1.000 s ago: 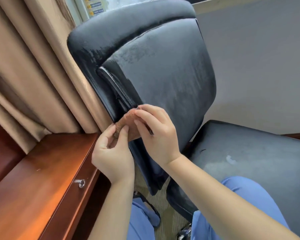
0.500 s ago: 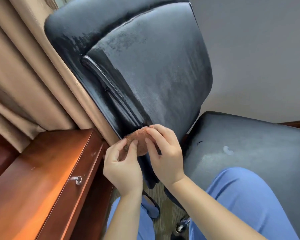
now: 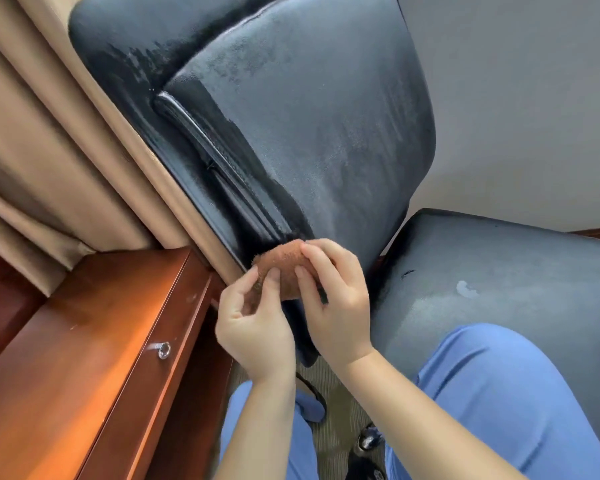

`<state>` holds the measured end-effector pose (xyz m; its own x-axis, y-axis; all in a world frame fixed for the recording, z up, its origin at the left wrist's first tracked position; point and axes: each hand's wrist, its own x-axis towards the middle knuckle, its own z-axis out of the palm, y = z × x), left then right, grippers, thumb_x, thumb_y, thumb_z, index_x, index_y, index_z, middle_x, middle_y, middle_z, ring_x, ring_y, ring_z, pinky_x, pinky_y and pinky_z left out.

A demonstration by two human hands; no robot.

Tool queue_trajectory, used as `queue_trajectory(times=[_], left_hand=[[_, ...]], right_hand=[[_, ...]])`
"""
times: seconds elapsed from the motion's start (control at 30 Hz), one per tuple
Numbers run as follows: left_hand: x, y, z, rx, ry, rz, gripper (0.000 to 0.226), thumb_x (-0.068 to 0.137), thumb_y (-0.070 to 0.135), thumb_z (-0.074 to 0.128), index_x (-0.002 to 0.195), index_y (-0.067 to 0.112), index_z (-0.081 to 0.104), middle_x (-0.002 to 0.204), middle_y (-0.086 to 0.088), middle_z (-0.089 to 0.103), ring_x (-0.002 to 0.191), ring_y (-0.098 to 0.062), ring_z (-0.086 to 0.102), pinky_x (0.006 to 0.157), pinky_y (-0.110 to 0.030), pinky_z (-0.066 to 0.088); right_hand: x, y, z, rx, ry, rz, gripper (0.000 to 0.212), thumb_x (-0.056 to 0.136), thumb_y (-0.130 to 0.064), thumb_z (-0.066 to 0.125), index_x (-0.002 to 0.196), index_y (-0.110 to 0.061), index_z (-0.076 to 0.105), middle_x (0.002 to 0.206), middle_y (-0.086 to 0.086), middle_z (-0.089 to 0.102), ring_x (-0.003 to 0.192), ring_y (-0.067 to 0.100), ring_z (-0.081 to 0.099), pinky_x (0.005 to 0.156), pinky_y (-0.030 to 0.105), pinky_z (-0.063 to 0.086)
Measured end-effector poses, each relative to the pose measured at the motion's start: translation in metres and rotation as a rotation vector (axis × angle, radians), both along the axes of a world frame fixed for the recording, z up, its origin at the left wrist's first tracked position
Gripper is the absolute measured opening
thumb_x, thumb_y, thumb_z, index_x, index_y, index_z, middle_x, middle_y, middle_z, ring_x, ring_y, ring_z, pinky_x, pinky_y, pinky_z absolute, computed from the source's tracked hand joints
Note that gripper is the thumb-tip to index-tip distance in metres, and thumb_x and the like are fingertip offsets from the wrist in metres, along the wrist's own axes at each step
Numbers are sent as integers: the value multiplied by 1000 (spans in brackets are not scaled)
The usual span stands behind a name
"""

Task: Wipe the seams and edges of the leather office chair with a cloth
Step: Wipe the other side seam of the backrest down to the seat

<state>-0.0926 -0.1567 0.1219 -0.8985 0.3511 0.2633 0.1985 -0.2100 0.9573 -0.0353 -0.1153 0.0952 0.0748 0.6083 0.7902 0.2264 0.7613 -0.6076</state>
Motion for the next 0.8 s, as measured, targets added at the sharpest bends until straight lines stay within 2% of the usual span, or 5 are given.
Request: queue_trajectory(times=[0.13, 0.37, 0.5, 0.63, 0.8], left_hand=[[0, -4, -22, -12, -256, -105, 17, 82, 1, 71, 93, 14, 71, 93, -5, 73, 95, -23, 71, 74, -19, 54], [-10, 1, 13, 102, -101, -138, 22, 81, 1, 72, 103, 6, 72, 98, -9, 74, 92, -17, 71, 80, -23, 55], [-8, -2, -2, 47, -136, -119, 24, 80, 2, 74, 90, 23, 71, 94, 0, 73, 87, -8, 69, 78, -19, 53], [-1, -6, -33, -55, -239, -107, 22, 82, -2, 71, 91, 18, 70, 100, -9, 73, 95, -19, 70, 86, -28, 55], [3, -15, -53, -175, -298, -113, 21, 83, -3, 69, 93, 16, 69, 96, -4, 72, 88, -15, 68, 71, -12, 53]], right_hand=[[3, -11, -21, -13, -43, -11, 20, 90, -9, 60, 105, 1, 68, 105, 13, 62, 98, 26, 58, 90, 31, 46], [-3, -3, 23, -16, 96, 59, 21, 86, -2, 64, 106, 2, 68, 107, 15, 61, 101, 26, 58, 89, 38, 48], [4, -3, -4, -12, 16, 52, 22, 86, -4, 65, 107, 2, 67, 107, 13, 61, 100, 26, 58, 88, 39, 48], [6, -13, -44, -8, -7, 46, 19, 89, -7, 63, 108, -3, 66, 107, 10, 59, 98, 26, 59, 85, 39, 50], [10, -24, -65, -79, -68, 44, 15, 91, -12, 59, 105, -12, 63, 107, 1, 54, 96, 22, 56, 80, 38, 50]])
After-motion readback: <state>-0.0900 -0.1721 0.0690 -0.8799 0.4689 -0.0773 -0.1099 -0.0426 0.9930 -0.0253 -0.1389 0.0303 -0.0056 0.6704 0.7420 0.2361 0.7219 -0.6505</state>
